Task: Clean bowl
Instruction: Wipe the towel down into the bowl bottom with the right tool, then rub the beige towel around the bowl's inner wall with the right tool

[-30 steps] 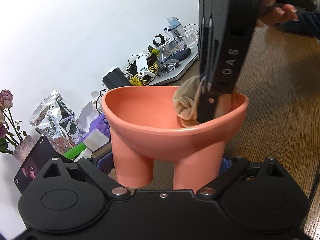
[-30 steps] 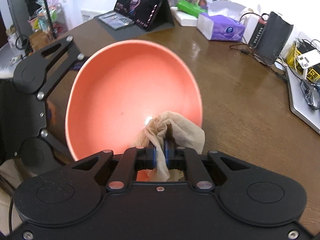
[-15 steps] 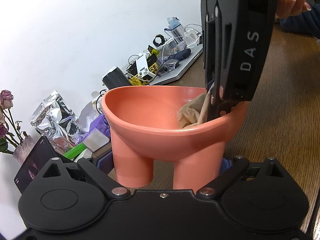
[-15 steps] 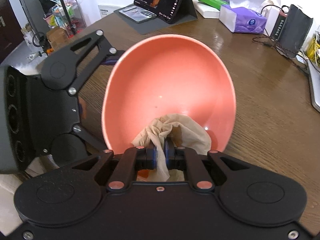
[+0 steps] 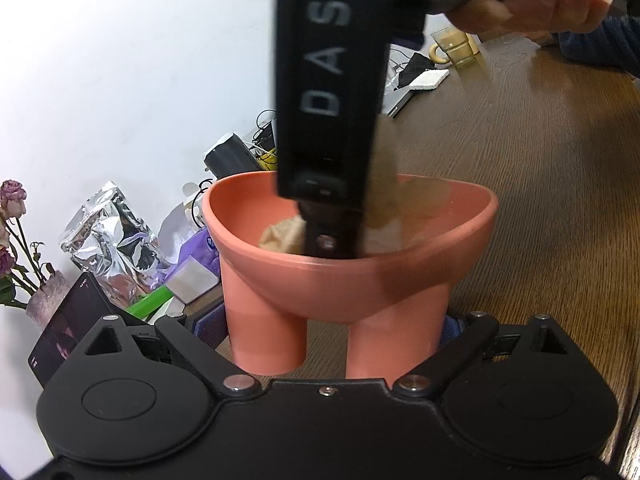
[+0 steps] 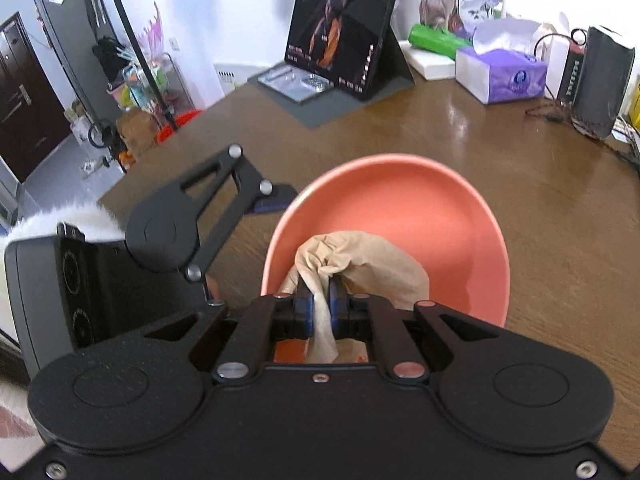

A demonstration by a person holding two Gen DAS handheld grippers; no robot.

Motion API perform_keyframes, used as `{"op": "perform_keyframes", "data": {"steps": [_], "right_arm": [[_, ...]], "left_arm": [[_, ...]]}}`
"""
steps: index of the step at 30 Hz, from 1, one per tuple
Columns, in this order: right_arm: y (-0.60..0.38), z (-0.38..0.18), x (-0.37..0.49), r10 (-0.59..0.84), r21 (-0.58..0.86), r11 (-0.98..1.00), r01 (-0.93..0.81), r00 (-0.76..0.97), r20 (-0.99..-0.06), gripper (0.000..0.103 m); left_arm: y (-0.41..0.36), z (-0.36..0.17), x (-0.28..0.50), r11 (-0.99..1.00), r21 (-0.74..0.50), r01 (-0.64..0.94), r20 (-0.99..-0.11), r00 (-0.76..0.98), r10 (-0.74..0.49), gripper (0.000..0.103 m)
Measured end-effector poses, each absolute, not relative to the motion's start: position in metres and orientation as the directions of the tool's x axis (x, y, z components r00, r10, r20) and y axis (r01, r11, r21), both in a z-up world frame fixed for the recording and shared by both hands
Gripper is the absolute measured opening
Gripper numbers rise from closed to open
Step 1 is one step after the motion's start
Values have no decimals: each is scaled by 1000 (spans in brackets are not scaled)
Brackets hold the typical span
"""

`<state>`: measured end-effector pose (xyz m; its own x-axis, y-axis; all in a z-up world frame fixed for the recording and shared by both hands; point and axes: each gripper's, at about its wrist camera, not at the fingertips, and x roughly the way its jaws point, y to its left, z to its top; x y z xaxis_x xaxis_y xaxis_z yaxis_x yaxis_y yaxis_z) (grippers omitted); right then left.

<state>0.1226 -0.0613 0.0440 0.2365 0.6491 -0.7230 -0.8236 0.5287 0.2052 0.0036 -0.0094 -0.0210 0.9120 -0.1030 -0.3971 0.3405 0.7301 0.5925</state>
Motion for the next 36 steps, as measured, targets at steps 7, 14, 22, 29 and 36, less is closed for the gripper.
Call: {"op": "perform_keyframes", "data": {"steps": [7,14,22,29,36], "right_arm": [[-60,49,126,671,184,548,-816,297,-679,8],[-61,51,132,672,167,586,-793,361,-647,8],[-67,47,141,647,154,649,-745,434,-627,8],[-68,47,137,579,49,691,-721,512,-635,8],[-71,43,131,490,-71,703,-708,553,-674,8]], "left_arm": [[-9,-20,5,726,595,343,-396,912,-107,95],[-11,-20,2,728,593,343,-398,911,-106,95],[-12,-20,0,729,593,342,-397,912,-104,95],[-12,-19,0,729,593,342,-397,912,-104,95],[-10,-17,4,726,595,345,-398,911,-107,95]]}}
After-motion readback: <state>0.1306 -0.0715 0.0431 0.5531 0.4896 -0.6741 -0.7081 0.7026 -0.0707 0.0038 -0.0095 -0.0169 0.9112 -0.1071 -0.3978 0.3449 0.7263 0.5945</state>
